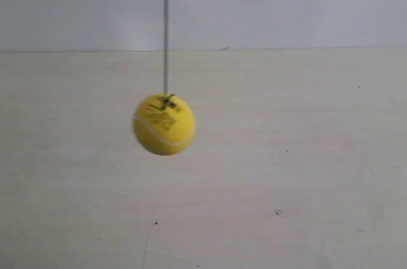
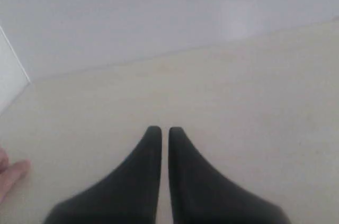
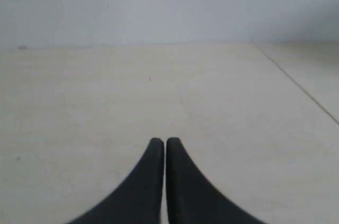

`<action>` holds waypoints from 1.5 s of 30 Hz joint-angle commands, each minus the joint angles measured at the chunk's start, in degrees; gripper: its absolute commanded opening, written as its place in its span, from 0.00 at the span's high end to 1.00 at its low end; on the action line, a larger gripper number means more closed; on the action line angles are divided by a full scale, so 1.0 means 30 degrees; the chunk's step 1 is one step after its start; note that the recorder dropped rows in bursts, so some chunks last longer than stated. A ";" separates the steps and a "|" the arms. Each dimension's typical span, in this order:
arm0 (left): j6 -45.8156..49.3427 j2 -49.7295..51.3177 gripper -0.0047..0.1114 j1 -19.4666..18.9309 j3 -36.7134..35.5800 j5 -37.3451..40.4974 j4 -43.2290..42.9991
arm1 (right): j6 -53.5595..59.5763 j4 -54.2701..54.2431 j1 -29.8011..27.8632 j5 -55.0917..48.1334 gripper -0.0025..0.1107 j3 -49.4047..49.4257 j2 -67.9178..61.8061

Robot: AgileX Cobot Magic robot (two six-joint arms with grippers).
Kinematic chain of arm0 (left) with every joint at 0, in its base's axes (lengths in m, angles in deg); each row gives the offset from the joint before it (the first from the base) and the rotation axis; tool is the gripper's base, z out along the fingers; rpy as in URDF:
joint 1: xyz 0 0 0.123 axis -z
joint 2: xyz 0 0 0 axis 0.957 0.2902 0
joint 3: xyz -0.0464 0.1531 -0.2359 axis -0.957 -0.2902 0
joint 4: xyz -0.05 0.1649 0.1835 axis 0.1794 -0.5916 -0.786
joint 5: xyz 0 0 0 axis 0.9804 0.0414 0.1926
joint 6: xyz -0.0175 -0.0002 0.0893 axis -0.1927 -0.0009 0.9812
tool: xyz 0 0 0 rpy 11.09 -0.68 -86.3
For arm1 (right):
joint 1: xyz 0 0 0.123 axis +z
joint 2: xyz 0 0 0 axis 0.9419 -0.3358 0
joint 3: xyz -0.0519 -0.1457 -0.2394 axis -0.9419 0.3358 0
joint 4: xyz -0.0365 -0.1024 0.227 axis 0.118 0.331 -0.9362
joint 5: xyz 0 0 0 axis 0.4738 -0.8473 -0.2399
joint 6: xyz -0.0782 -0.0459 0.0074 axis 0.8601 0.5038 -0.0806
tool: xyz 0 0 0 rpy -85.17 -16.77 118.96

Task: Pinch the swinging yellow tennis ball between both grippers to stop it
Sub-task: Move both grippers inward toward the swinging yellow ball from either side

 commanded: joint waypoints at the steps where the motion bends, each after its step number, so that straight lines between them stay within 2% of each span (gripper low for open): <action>1: -0.0760 -0.0020 0.92 0.0091 -0.0073 -0.4831 0.2080 | 0.0109 0.0024 0.0011 0.3736 0.98 -0.0008 0.0107; 5: -0.2407 -0.0020 0.92 0.0091 -0.0073 -0.9014 0.2266 | -0.0312 -0.0055 0.0011 0.6936 0.98 -0.0008 0.0107; 7: -0.5525 -0.0020 0.92 0.0091 -0.0073 -1.0759 0.2266 | -0.0704 -0.0109 0.0011 0.8908 0.98 -0.0008 0.0107; 10: -1.1606 -0.0020 0.92 0.0091 -0.0073 -1.1043 0.2190 | -0.2950 -0.0237 0.0011 1.1593 0.98 -0.0008 0.0107; 12: -1.4019 -0.0020 0.92 0.0091 -0.0073 -1.1324 0.2190 | -0.4462 -0.0237 0.0011 1.2712 0.98 -0.0008 0.0107; 15: -1.5130 -0.0020 0.92 0.0091 -0.0073 -1.2135 0.1125 | -0.7078 -0.0201 0.0011 1.3604 0.98 -0.0008 0.0107; 18: -1.6417 -0.0020 0.92 0.0091 0.0257 -1.1485 -0.0519 | -0.8979 0.0604 0.0011 1.3604 0.98 -0.0143 0.0107; 21: -1.9633 0.0256 0.92 0.0091 0.1240 -1.0598 -0.3317 | -1.1991 0.2841 0.0011 1.3034 0.98 -0.1173 -0.0330; 25: -2.4789 0.2092 0.92 0.0091 0.2756 -1.0587 -0.9858 | -1.6546 0.8593 0.0011 1.1999 0.98 -0.2953 -0.2420; 28: -2.8767 0.3972 0.92 0.0091 0.3717 -1.1881 -1.5379 | -2.0648 1.3612 0.0011 1.3206 0.98 -0.4132 -0.4653; 30: -3.0431 0.5565 0.92 0.0091 0.4121 -1.3585 -1.7835 | -2.2263 1.5837 0.0011 1.4620 0.98 -0.4706 -0.6080; 34: -3.0701 0.9075 0.92 0.0091 0.4721 -1.8028 -2.0621 | -2.3521 1.8359 0.0011 1.7671 0.98 -0.5567 -0.9273; 38: -2.8324 1.2657 0.92 0.0091 0.4835 -2.2040 -2.1142 | -2.2629 1.8535 0.0011 2.0371 0.98 -0.5586 -1.1869; 41: -2.6647 1.5156 0.92 0.0091 0.4835 -2.3914 -2.1142 | -2.1779 1.8666 0.0011 2.1181 0.98 -0.5586 -1.3803; 45: -2.4750 1.8499 0.92 0.0091 0.4835 -2.5155 -2.0921 | -2.0393 1.8902 0.0011 2.1812 0.98 -0.5586 -1.5943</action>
